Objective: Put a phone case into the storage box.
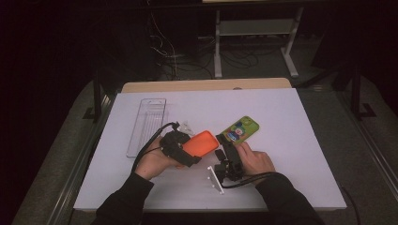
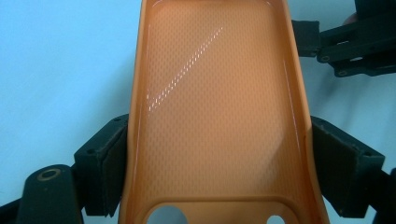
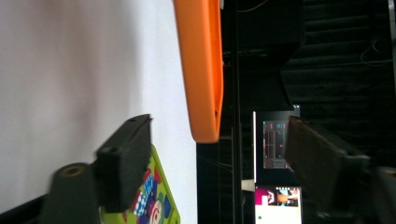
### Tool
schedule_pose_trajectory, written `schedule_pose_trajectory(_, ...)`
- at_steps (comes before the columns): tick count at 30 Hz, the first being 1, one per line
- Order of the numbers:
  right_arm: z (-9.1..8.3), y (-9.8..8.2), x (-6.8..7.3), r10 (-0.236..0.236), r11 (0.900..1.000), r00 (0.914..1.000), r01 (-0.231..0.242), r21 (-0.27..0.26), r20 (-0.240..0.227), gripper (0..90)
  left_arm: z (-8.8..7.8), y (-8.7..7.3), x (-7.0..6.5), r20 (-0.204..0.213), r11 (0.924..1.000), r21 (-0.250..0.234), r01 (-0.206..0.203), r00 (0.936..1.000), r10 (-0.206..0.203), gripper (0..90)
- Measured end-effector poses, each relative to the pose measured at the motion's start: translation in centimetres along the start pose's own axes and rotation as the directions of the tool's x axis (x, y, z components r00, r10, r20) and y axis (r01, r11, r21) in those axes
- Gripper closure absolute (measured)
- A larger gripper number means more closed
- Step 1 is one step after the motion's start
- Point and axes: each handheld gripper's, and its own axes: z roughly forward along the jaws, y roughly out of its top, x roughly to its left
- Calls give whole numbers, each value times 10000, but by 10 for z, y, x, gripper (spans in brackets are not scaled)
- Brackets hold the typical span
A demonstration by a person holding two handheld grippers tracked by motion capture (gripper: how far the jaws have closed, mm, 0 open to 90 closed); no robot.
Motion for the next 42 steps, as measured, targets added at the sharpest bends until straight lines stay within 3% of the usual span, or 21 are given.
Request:
schedule_pose_trajectory(11, -1, 7, 6, -383, 9981, 9989, 395, -482, 253, 422, 2, 1, -3, 12, 9999, 0, -118, 9999, 118, 157)
schedule_pose_trajectory(22, 0, 13, 11, -898, 9946, 9960, 896, -531, -4, 580, 2, 2, -5, 117, 9997, -63, -217, 9997, 218, 157)
schedule_pose_trajectory(27, 0, 17, 14, -666, 9961, 9978, 662, -587, -54, 649, 2, 2, -4, 147, 9997, -110, -235, 9996, 237, 157)
schedule_pose_trajectory(36, 0, 20, 14, -722, 9957, 9974, 722, -576, 18, 766, 4, 2, -4, 190, 9992, -30, -391, 9991, 391, 156)
schedule_pose_trajectory(38, -1, 20, 12, -908, 9943, 9959, 907, -554, 10, 773, 3, 2, -5, 201, 9993, -37, -379, 9991, 379, 155)
schedule_pose_trajectory(42, -1, 20, 12, -820, 9950, 9966, 816, -574, -49, 776, 4, 2, -6, 95, 9983, -58, -574, 9983, 574, 150)
